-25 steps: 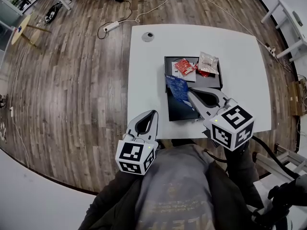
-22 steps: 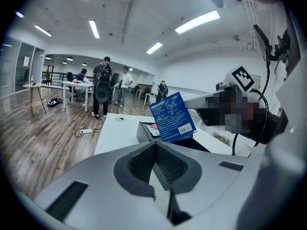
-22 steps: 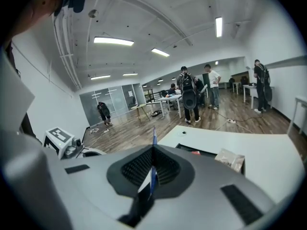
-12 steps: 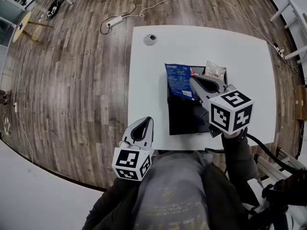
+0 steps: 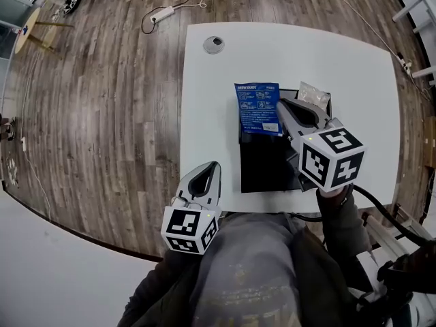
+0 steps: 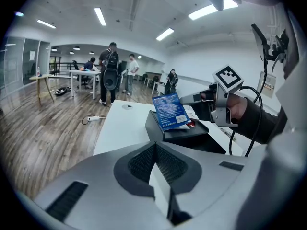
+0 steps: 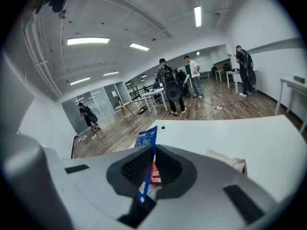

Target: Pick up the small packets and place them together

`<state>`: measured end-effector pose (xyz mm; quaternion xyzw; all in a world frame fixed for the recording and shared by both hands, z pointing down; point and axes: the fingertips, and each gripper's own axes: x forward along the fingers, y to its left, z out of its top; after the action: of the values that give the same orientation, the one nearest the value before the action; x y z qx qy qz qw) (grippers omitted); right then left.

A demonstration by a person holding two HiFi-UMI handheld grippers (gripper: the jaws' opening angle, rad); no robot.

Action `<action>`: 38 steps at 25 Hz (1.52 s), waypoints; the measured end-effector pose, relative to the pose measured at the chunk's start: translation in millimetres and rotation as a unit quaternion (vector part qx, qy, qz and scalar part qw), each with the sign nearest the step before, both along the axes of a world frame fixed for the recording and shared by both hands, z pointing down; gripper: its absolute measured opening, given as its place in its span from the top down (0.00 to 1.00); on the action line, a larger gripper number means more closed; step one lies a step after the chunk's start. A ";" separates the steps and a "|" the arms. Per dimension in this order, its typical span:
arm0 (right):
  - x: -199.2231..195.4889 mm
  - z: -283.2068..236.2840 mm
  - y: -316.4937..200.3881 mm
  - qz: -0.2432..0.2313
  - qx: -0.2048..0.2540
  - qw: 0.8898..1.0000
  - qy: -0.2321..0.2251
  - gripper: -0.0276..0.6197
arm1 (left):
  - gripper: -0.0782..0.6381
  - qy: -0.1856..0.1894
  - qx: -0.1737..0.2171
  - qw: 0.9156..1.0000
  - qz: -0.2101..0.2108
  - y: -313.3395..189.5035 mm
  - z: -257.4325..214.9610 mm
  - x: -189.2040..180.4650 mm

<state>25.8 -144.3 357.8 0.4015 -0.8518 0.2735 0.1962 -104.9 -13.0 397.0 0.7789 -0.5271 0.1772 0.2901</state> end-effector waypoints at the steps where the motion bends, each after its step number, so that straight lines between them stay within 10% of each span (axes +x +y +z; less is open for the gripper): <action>1: 1.5 2.8 -1.3 0.003 0.002 1.000 0.007 0.95 | 0.89 0.000 -0.001 1.000 0.000 -0.7 0.8 0.8; 19: 15.9 7.8 1.5 0.078 0.030 0.995 0.055 0.81 | 0.89 -0.001 0.003 1.000 -0.006 13.4 -0.3 -6.6; 38: -5.0 -64.7 92.1 0.043 0.160 0.986 0.025 0.81 | 0.89 0.015 0.071 0.997 0.033 40.4 -38.0 6.9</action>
<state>20.7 -52.2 293.1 0.4709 -0.8611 0.1321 0.1388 -98.0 27.4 359.0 0.8171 -0.5080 0.1371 0.2355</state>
